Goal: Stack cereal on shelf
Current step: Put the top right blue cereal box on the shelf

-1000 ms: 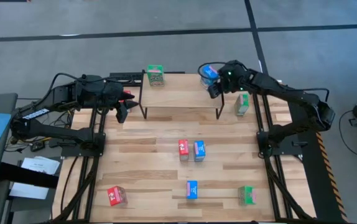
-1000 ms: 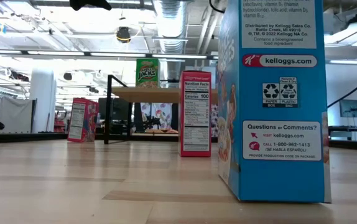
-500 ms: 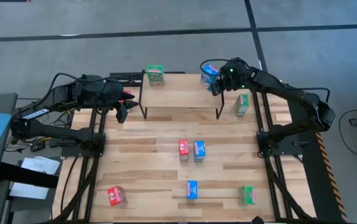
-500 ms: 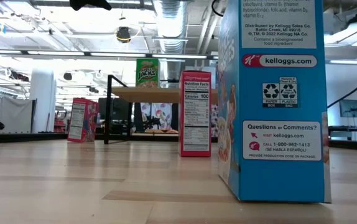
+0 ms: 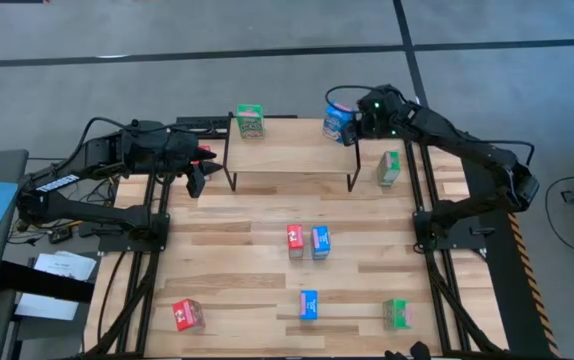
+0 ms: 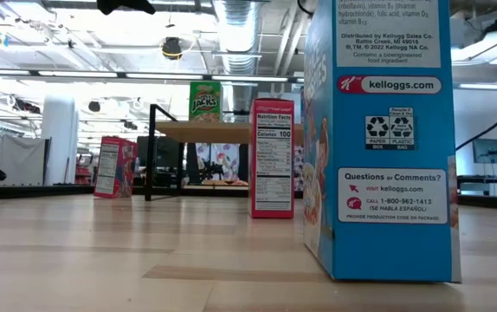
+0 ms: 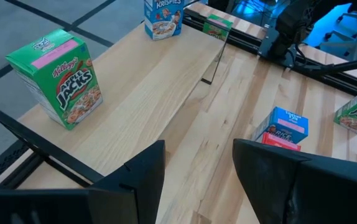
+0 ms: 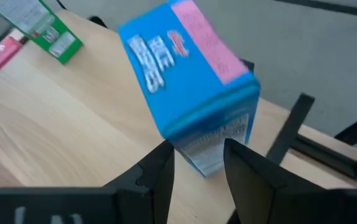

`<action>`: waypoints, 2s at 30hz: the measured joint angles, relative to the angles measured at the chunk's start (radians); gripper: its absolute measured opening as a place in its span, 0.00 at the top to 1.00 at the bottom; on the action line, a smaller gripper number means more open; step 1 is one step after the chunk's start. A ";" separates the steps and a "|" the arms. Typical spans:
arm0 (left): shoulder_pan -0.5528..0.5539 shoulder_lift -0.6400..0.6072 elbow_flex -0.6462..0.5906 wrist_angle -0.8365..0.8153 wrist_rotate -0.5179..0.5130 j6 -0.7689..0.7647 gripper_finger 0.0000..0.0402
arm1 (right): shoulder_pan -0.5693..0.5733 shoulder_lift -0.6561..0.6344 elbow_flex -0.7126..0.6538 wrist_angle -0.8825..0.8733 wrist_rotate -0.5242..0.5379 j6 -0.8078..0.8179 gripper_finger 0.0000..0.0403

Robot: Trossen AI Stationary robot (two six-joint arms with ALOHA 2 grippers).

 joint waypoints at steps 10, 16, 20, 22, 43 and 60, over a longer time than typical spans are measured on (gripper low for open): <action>0.000 0.000 0.000 0.000 0.000 0.000 0.56 | 0.001 0.001 0.002 -0.069 0.003 0.003 0.59; 0.000 0.000 0.000 0.000 0.000 0.000 0.56 | -0.001 0.002 0.002 -0.070 0.036 0.019 0.59; 0.000 0.000 0.000 0.000 0.000 0.000 0.56 | -0.002 0.002 0.002 -0.070 0.060 0.019 0.59; 0.000 0.000 0.000 0.000 0.000 0.000 0.56 | -0.002 0.003 0.002 -0.070 0.069 0.018 0.59; 0.000 0.000 0.000 0.000 -0.026 0.001 0.56 | -0.011 0.003 0.002 -0.071 0.107 0.011 0.59; 0.000 0.000 0.000 0.000 -0.026 0.018 0.56 | -0.054 0.003 0.002 0.014 0.138 0.045 0.59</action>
